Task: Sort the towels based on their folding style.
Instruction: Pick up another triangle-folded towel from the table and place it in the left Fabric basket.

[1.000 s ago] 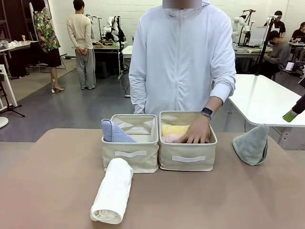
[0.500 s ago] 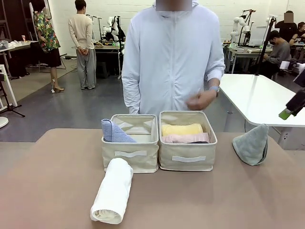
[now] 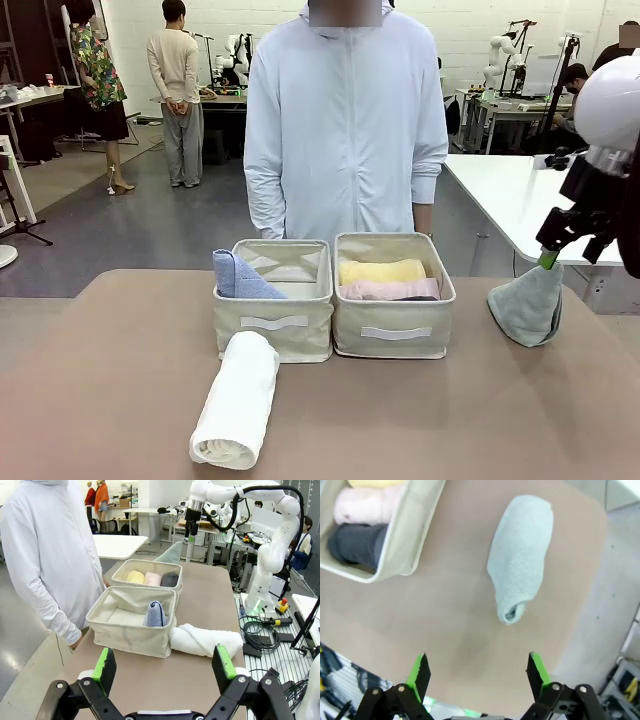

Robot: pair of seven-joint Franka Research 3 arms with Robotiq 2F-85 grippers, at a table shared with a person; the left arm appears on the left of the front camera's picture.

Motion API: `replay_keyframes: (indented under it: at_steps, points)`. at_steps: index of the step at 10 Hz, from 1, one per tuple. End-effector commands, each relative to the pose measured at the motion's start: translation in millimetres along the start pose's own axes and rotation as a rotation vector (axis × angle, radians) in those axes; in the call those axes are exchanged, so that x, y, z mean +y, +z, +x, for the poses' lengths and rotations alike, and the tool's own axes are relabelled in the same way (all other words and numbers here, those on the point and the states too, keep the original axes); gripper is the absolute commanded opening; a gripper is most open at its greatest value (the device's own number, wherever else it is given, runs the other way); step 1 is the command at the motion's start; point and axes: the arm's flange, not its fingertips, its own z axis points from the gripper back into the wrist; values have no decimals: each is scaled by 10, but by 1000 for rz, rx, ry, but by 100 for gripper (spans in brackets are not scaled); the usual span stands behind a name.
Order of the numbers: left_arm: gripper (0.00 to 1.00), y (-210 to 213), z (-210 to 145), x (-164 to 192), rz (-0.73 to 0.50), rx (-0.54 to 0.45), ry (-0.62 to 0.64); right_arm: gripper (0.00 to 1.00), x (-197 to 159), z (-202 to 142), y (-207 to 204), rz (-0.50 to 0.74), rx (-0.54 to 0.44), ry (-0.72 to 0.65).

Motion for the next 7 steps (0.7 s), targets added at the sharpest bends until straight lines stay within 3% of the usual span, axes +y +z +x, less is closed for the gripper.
replay_keyframes:
  at_steps: [1, 2, 3, 7]
  points:
    - [100, 16, 15, 6, 5, -6, -12, 100, 36, 134, -89, 25, 6, -20]
    - [100, 16, 15, 6, 5, -6, -12, 100, 78, 123, -83, 36, -22, 65]
    - [100, 16, 15, 6, 5, -6, -12, 100, 32, 46, -90, 8, 15, -12]
    - [100, 16, 15, 6, 5, -6, -12, 100, 32, 46, -90, 8, 15, -12]
